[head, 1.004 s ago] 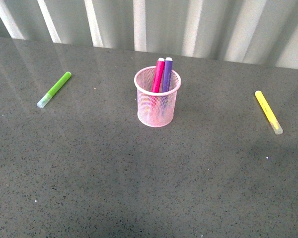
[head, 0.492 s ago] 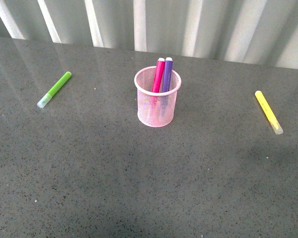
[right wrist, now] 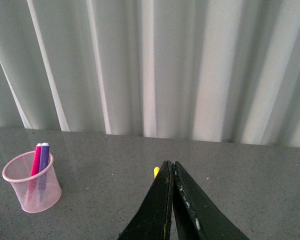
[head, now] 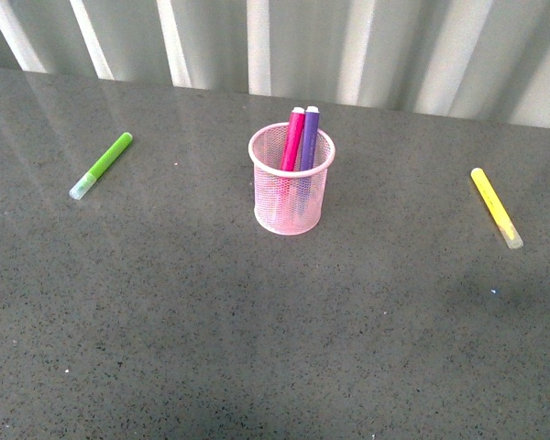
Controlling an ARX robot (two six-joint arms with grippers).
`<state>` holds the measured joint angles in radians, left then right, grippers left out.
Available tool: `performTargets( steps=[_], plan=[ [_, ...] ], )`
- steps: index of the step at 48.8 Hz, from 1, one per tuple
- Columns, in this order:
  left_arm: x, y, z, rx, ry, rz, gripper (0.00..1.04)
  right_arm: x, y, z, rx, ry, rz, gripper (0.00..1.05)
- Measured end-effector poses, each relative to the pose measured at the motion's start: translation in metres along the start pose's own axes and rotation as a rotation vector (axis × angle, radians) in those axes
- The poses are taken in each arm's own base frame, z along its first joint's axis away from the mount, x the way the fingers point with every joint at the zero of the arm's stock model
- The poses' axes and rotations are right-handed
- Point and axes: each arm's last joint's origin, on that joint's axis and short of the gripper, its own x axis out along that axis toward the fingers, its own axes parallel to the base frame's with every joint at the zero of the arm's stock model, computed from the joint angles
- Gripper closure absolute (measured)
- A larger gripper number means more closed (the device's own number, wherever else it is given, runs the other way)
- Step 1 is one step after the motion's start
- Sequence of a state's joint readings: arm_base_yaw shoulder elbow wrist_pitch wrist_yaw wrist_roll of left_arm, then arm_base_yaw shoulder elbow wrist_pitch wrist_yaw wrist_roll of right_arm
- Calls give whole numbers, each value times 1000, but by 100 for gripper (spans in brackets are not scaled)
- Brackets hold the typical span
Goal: Insert purple and pink pens into pink cup
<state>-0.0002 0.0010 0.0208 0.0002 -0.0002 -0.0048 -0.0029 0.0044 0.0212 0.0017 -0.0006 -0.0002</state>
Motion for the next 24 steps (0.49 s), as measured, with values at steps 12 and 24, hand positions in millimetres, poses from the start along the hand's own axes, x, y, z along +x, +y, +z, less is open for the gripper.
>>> performTargets(
  steps=[12,24],
  plan=[
    [0,0,0,0,0,0,7,0,0,0,0,0,0,63],
    [0,0,0,0,0,0,7,0,0,0,0,0,0,19]
  ],
)
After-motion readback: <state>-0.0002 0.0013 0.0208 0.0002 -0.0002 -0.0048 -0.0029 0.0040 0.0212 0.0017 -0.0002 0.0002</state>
